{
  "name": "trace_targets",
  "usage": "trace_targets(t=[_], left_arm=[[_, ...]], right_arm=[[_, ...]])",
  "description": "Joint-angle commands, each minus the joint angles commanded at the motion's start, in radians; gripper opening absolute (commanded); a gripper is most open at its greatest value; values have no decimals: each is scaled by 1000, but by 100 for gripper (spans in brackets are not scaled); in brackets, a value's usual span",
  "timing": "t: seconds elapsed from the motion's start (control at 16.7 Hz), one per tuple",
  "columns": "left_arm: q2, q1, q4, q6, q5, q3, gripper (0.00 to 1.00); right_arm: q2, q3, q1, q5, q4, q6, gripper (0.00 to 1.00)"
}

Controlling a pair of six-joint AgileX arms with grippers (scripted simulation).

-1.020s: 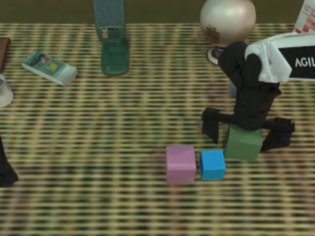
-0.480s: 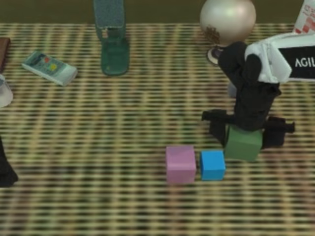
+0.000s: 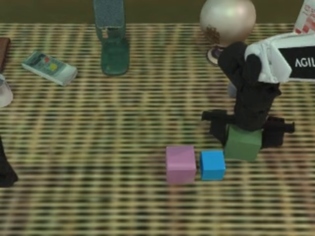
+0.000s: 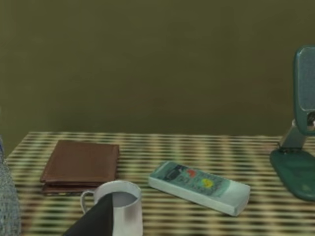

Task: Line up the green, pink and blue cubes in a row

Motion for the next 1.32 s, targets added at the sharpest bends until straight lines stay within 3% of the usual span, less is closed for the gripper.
trace_targets(t=[0.48, 0.9, 1.32], left_arm=[[0, 0, 0, 0, 0, 0, 100], [0, 0, 0, 0, 0, 0, 100], [0, 0, 0, 0, 0, 0, 100]], right_arm=[[-11, 4, -2, 5, -8, -1, 0], [-93, 126, 5, 4, -220, -2, 0], [-96, 153, 11, 4, -249, 3, 0]])
